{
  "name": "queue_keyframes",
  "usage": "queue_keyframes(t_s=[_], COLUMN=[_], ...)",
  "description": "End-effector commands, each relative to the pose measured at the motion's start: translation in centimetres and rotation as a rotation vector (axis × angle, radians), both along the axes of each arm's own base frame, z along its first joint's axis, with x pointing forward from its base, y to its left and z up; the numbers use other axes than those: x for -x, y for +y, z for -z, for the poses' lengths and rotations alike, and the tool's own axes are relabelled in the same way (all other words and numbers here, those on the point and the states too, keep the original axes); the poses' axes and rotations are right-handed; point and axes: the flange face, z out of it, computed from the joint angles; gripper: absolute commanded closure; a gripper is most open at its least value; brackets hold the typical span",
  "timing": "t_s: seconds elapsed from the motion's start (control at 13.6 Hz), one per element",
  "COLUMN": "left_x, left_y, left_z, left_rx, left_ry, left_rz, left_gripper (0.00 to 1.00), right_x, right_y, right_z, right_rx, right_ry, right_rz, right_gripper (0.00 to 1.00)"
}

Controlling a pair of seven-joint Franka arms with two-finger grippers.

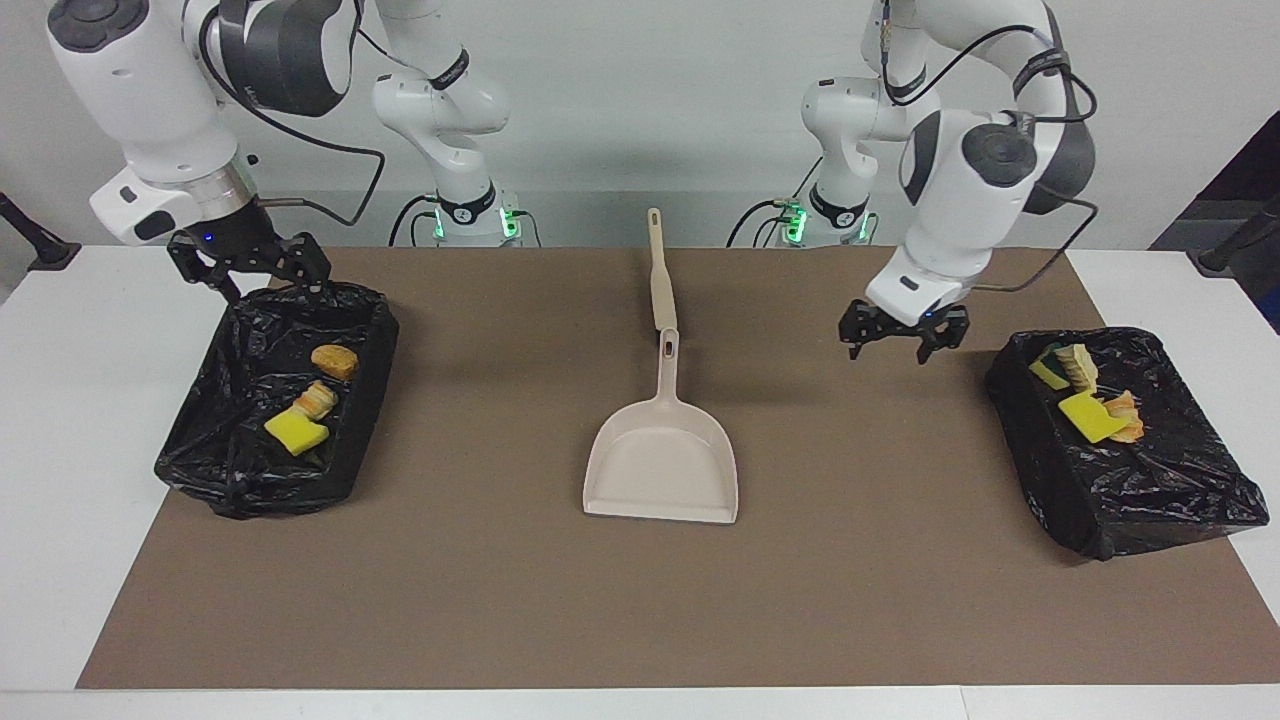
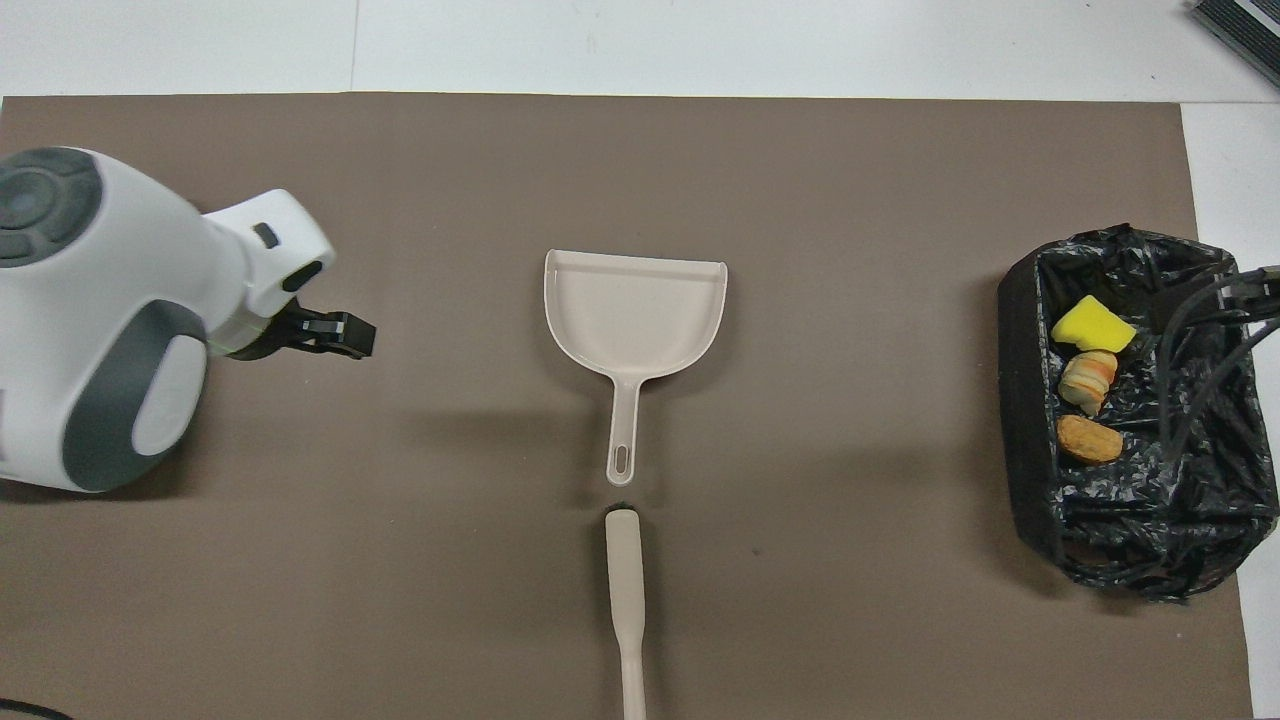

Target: Sweep and dump trash in bin

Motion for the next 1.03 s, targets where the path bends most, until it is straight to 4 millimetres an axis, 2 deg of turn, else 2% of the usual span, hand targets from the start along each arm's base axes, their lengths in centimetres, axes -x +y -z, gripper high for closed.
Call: queue_keyframes(t_s=[0.0, 0.07, 0.15, 0.29, 0.44, 0.74, 0.88, 0.96], left_x=[0.0, 0.2, 0.4, 1.1, 1.8, 2.8, 3.9, 4.4], left_y=[4.9, 6.7, 7.3, 10.2, 10.4, 10.5, 10.4, 10.6], left_z=[-5.9, -8.2, -9.9, -12.7, -14.8, -16.4, -16.0, -15.9], left_rx=[0.01, 0.03, 0.042, 0.041, 0.039, 0.048, 0.052, 0.054], left_ry=[0.005, 0.009, 0.01, 0.029, 0.055, 0.03, 0.033, 0.03], left_rz=[0.055, 0.062, 0.079, 0.068, 0.107, 0.106, 0.102, 0.102], left_gripper=[0.0, 0.0, 0.0, 0.0, 0.0, 0.0, 0.0, 0.0], right_x=[2.4, 3.0, 3.3, 3.9, 3.9, 3.5, 3.4, 3.5], right_y=[1.1, 1.3, 1.5, 1.6, 1.5, 2.3, 3.5, 3.5], right_z=[-0.9, -0.4, -0.4, 0.0, 0.1, 0.0, -0.1, -0.1], right_rx=[-0.037, -0.052, -0.053, -0.054, -0.036, -0.051, -0.044, -0.049], right_ry=[0.019, 0.026, 0.027, 0.034, 0.025, 0.018, 0.024, 0.03], right_rz=[0.033, 0.035, 0.043, 0.046, 0.034, 0.027, 0.001, -0.001], right_gripper=[0.0, 0.0, 0.0, 0.0, 0.0, 0.0, 0.0, 0.0])
